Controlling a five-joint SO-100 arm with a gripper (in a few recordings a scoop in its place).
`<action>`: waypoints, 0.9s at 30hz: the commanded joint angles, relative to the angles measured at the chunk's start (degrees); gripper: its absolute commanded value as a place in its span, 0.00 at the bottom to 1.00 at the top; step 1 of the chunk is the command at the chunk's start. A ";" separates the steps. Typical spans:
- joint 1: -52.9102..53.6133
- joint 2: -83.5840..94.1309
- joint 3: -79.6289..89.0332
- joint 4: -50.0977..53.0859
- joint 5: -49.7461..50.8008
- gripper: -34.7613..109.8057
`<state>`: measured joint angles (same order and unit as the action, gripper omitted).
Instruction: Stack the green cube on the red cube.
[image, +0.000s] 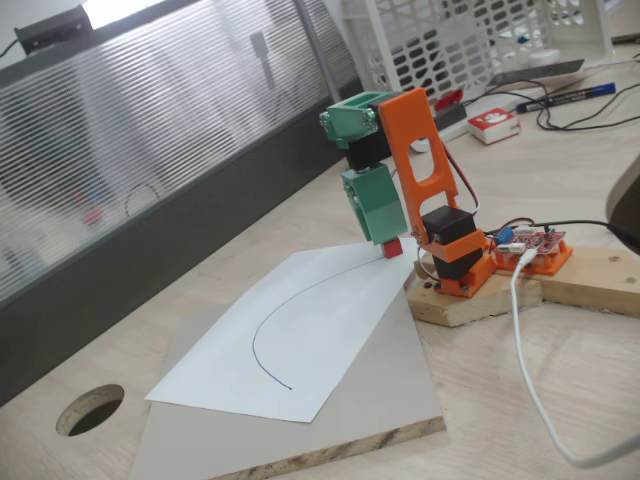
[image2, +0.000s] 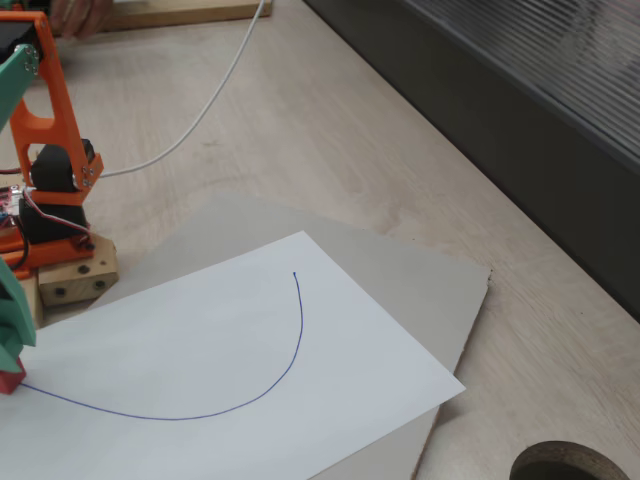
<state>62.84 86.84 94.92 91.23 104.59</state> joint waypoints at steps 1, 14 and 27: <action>0.79 0.44 0.09 0.62 0.44 0.30; 0.70 -0.35 0.26 0.62 0.44 0.31; 0.70 -0.44 0.62 0.62 0.00 0.31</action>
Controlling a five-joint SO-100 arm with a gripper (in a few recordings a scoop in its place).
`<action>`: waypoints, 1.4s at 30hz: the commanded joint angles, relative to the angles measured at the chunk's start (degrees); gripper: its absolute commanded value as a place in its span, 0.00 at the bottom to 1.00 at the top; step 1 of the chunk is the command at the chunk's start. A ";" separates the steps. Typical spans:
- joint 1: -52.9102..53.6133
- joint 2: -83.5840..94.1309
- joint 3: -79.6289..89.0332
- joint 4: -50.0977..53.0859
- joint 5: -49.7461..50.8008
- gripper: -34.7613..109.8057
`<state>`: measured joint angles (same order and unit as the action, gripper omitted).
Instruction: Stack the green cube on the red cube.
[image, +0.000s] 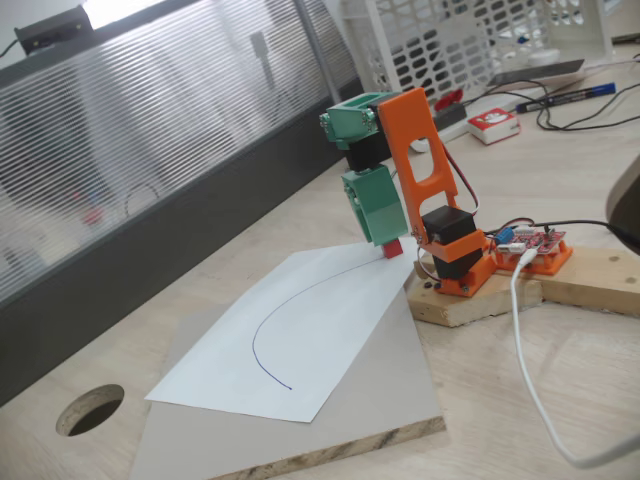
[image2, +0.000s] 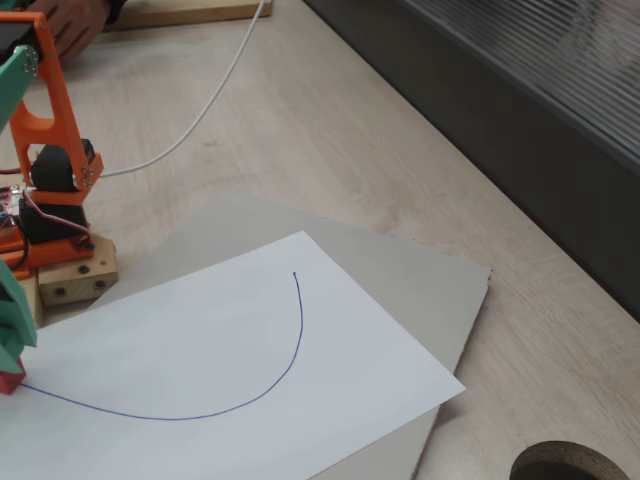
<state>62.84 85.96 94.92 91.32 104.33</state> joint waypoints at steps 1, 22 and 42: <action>0.44 0.44 0.26 0.53 0.26 0.31; 0.53 1.05 0.79 0.88 0.26 0.31; 0.62 1.32 0.70 0.44 0.09 0.31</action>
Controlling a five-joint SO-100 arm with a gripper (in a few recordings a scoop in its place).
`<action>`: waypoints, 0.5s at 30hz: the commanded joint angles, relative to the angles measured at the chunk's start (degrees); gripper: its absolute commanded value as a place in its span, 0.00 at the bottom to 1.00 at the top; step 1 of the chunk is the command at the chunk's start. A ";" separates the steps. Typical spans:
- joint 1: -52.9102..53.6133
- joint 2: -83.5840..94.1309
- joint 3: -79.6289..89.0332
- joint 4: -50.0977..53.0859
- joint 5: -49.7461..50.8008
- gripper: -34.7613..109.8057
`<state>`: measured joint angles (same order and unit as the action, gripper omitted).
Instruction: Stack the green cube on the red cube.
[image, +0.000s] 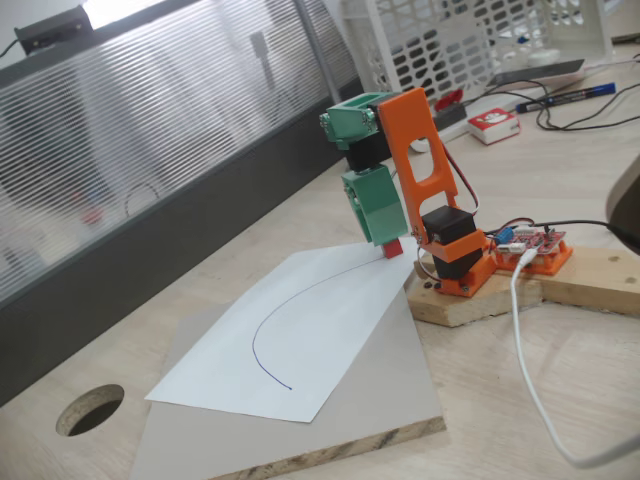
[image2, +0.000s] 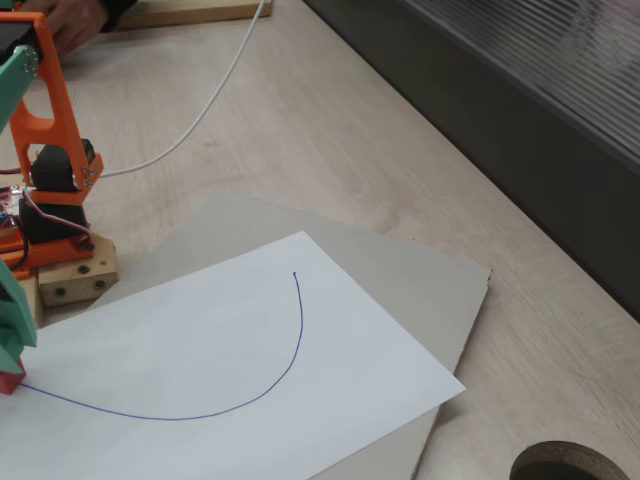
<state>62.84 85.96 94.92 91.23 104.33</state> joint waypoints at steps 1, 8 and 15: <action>0.62 1.32 0.70 0.53 0.09 0.31; 0.62 1.32 0.79 1.14 0.09 0.34; 0.70 1.32 0.44 1.23 0.00 0.45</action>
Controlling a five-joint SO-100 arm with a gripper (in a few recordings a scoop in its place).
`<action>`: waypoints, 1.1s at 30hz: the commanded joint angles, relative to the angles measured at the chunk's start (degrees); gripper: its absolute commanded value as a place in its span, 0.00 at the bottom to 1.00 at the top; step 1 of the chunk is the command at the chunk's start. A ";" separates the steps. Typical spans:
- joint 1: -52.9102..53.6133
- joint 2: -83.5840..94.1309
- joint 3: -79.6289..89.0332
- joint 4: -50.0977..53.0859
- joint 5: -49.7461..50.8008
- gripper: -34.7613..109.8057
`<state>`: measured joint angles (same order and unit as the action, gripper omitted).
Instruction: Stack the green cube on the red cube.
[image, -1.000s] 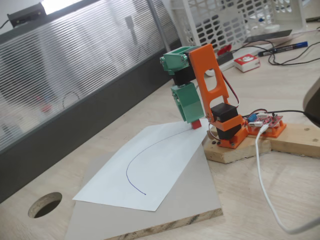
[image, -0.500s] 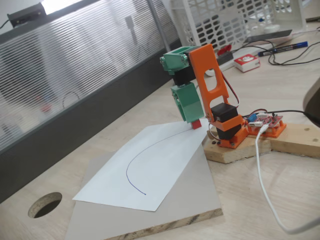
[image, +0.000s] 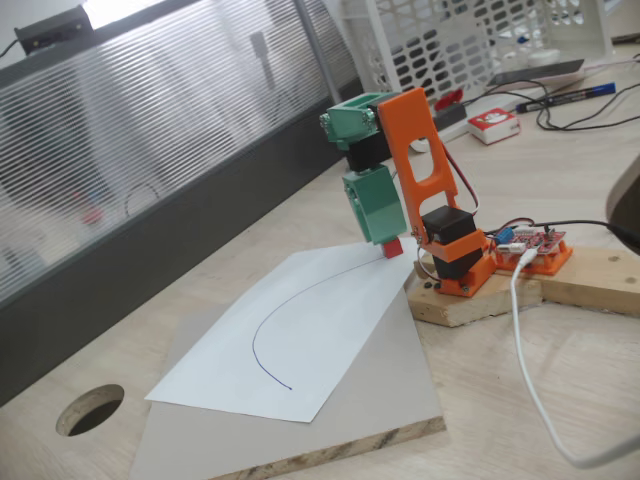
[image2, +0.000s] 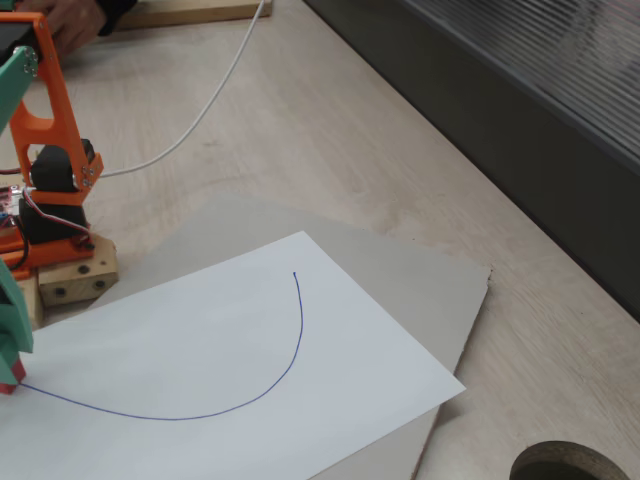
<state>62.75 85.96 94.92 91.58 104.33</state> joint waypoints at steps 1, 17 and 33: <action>0.79 1.32 0.44 0.88 0.00 0.45; 0.79 1.49 0.62 0.97 0.00 0.45; 0.44 1.58 0.09 0.97 0.00 0.45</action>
<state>62.84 85.96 94.92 91.58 104.33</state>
